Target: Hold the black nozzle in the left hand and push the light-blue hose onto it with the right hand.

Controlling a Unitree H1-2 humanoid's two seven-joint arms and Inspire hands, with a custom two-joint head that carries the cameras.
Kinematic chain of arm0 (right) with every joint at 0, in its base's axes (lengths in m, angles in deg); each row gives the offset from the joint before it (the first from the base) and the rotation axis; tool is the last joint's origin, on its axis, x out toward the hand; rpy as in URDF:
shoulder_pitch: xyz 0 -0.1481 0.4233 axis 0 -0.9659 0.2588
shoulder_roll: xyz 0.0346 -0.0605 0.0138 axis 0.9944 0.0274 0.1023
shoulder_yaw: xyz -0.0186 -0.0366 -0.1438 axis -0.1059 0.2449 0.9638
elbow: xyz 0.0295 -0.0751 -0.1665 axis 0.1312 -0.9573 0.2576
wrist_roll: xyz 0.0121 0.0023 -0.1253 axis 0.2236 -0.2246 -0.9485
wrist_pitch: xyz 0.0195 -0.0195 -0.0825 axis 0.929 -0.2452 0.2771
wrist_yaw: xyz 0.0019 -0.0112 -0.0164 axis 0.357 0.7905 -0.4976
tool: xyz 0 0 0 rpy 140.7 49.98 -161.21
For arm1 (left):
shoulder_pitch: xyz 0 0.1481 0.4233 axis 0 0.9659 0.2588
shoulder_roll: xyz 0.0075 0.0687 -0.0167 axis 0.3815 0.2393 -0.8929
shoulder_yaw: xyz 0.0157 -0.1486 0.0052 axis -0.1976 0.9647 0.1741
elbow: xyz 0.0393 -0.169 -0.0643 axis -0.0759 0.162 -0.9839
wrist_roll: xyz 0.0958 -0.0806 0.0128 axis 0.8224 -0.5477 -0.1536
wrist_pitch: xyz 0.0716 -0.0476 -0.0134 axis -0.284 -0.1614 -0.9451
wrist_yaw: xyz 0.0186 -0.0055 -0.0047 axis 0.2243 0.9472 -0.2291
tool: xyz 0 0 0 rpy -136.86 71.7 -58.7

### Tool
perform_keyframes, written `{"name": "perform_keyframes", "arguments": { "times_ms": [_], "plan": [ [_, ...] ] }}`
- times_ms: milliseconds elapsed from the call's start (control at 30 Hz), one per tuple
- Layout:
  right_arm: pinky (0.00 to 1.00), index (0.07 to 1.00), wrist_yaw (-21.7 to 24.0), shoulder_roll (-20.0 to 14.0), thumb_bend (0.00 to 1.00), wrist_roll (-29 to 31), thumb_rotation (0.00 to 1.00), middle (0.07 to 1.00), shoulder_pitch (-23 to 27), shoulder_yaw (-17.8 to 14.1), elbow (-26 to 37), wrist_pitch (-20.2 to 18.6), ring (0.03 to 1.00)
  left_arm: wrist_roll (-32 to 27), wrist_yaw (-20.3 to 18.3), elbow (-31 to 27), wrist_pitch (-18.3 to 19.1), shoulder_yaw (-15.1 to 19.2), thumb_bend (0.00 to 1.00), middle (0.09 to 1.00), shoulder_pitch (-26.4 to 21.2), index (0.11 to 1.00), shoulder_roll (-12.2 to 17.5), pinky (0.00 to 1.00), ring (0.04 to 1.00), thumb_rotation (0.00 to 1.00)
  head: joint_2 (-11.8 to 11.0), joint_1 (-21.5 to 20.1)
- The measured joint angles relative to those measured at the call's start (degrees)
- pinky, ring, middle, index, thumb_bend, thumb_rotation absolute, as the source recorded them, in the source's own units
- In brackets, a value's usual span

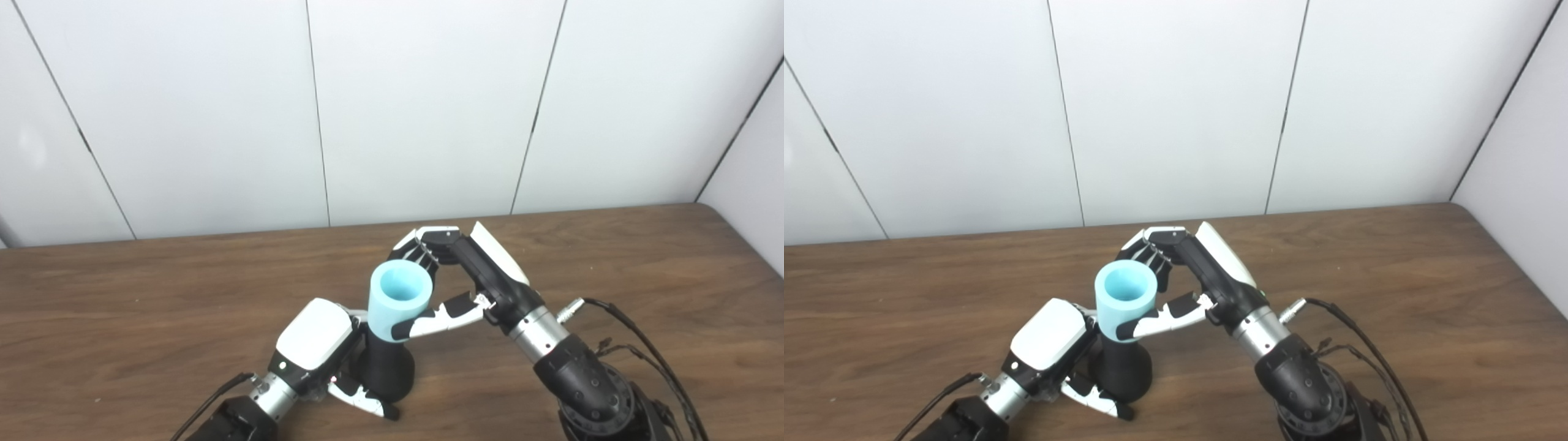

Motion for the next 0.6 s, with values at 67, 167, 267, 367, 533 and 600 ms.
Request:
{"name": "perform_keyframes", "arguments": {
  "times_ms": [67, 167, 267, 367, 533, 600],
  "plan": [
    [0.29, 0.525, 0.0, 0.1, 0.52, 0.0, 0.00, 0.468, 0.0, 0.0, -0.1, 0.1, 0.401, 0.0, 0.0, -0.1, 0.1, 0.0, 0.53, 0.471, 0.1, 0.479, 0.0, 0.14, 0.198, 0.00, 0.1, 0.1],
    [0.29, 0.527, 0.0, 0.3, 0.52, 0.1, 0.00, 0.468, 0.0, 0.0, -0.6, 0.4, 0.400, 0.0, 0.0, -0.1, 0.1, 0.0, 0.53, 0.471, 0.1, 0.479, 0.0, 0.13, 0.188, 0.00, 0.1, 0.1],
    [0.30, 0.526, 0.0, 0.5, 0.52, 0.2, 0.00, 0.468, 0.0, 0.0, -1.2, 0.8, 0.403, 0.1, 0.1, -0.1, 0.1, 0.0, 0.53, 0.471, 0.1, 0.479, 0.0, 0.13, 0.187, 0.00, 0.1, 0.1],
    [0.30, 0.526, 0.0, 0.6, 0.52, 0.2, 0.00, 0.468, 0.0, 0.1, -1.5, 1.3, 0.402, 0.1, 0.1, -0.1, 0.1, 0.0, 0.53, 0.471, 0.1, 0.479, 0.0, 0.14, 0.189, 0.00, 0.1, 0.2],
    [0.30, 0.524, 0.0, 0.6, 0.52, 0.2, 0.00, 0.465, 0.0, 0.3, -1.6, 1.7, 0.405, 0.1, 0.1, -0.1, 0.1, 0.0, 0.53, 0.471, 0.1, 0.479, 0.0, 0.13, 0.186, 0.00, 0.4, 0.2],
    [0.30, 0.523, 0.1, 0.6, 0.52, 0.2, 0.00, 0.464, 0.0, 0.4, -1.6, 1.6, 0.407, 0.1, 0.1, -0.2, 0.1, 0.0, 0.53, 0.471, 0.1, 0.479, 0.0, 0.13, 0.189, 0.00, 0.4, 0.2]
  ]
}}
